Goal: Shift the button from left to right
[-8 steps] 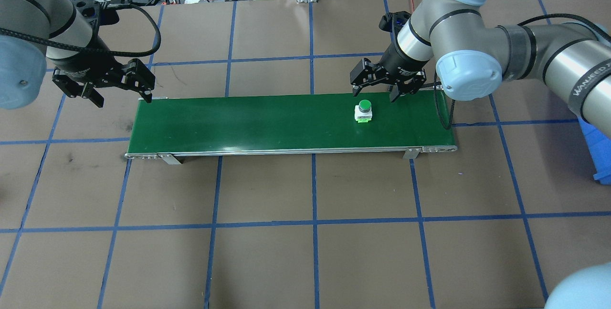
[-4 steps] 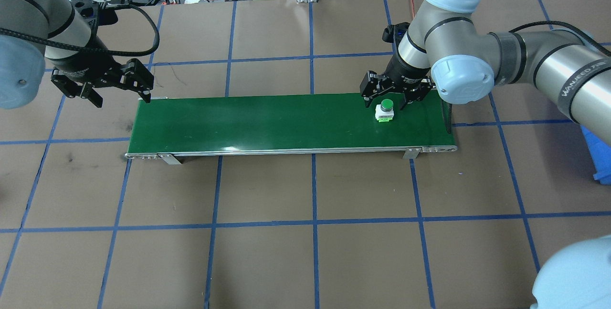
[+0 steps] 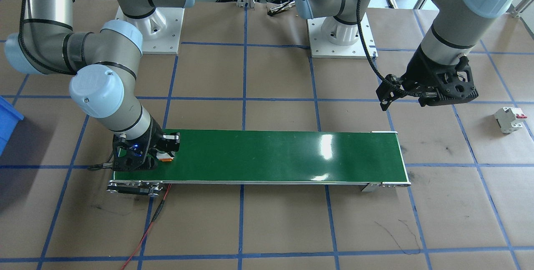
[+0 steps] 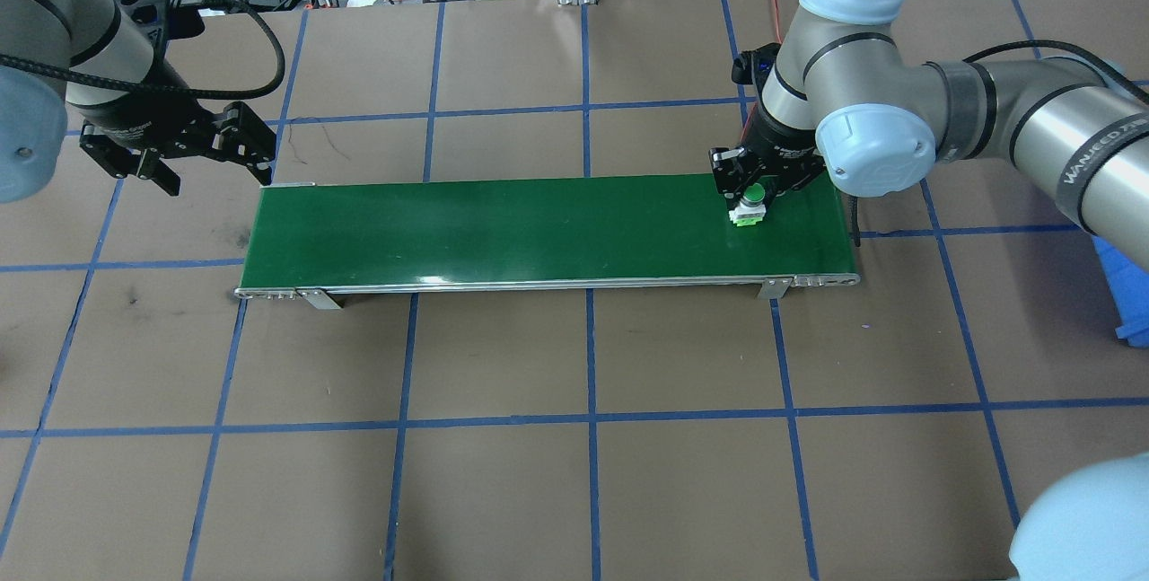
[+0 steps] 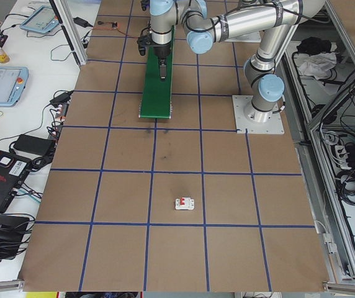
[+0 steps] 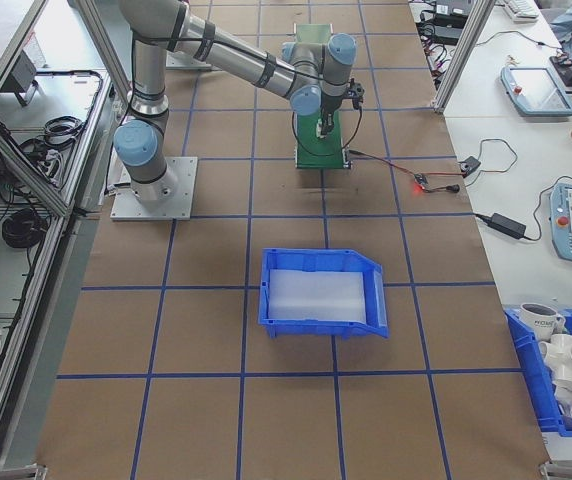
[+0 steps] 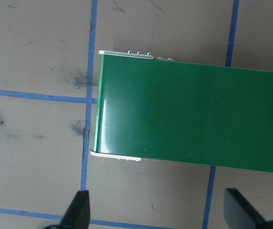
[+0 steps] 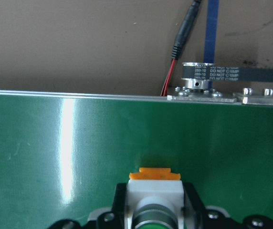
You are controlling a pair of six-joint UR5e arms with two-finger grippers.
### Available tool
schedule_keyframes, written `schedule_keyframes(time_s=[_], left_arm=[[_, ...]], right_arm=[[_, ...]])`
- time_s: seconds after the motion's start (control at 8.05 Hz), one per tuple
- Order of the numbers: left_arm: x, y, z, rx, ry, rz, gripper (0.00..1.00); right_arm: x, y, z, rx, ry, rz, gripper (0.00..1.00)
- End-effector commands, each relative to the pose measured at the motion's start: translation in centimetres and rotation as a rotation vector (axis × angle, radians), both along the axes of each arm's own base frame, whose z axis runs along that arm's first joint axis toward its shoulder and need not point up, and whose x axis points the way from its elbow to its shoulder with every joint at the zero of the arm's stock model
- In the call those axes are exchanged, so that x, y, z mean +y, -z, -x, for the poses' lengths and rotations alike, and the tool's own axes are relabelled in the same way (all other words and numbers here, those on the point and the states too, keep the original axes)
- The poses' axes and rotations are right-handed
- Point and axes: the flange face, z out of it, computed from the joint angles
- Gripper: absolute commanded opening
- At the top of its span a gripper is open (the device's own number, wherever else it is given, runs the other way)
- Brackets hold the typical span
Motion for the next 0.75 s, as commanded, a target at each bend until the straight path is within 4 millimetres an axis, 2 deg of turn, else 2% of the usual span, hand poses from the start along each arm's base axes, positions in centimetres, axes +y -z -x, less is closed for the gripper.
schedule_keyframes(time_s=[0.0, 0.12, 0.25, 0.37, 0.5, 0.62], left_arm=[[0.1, 0.1, 0.0, 0.002, -0.001, -0.001, 1.00], [0.1, 0.1, 0.0, 0.002, -0.003, -0.001, 1.00], [0.1, 0.1, 0.0, 0.002, -0.003, -0.001, 1.00], [0.2, 0.1, -0.1, 0.000, -0.001, -0.002, 1.00], [0.1, 0.0, 0.0, 0.001, -0.001, 0.002, 1.00], [0.2, 0.1, 0.0, 0.002, -0.001, -0.001, 1.00]], right_arm=[[-2.1, -4.2, 3.3, 0.034, -0.088, 0.091, 0.00], [-3.3, -6.5, 6.9, 0.060, -0.132, 0.086, 0.00], [-3.9, -8.2, 12.1, 0.063, -0.197, 0.084, 0.00], [-3.4, -9.7, 17.7, 0.060, -0.243, 0.080, 0.00], [-2.6, -10.7, 22.1, 0.073, -0.351, 0.092, 0.00], [-1.6, -11.1, 27.1, 0.098, -0.434, 0.083, 0.00]])
